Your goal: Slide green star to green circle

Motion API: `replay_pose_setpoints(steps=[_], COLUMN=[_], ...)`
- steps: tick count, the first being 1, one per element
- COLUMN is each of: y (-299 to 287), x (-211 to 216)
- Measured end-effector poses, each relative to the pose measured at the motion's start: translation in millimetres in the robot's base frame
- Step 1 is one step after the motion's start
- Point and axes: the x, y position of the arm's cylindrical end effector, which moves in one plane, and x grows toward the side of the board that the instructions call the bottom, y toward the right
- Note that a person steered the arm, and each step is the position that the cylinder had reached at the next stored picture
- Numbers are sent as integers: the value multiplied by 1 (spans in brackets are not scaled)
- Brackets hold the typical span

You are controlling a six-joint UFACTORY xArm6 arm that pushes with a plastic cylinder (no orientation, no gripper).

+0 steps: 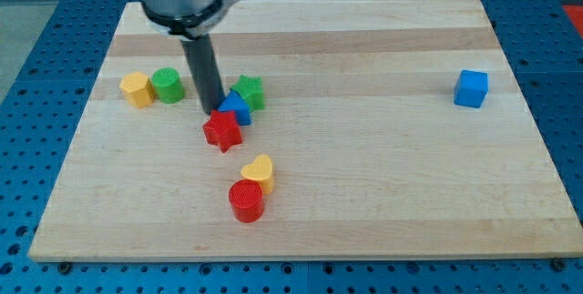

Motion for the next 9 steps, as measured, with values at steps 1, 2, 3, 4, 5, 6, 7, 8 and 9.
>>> replay_pose_setpoints(steps=[1, 2, 3, 4, 5, 6, 7, 8, 9], y=[37, 71, 102, 117, 115, 96, 70, 42, 19], x=[7, 7, 6, -11, -26, -26, -25, -20, -18])
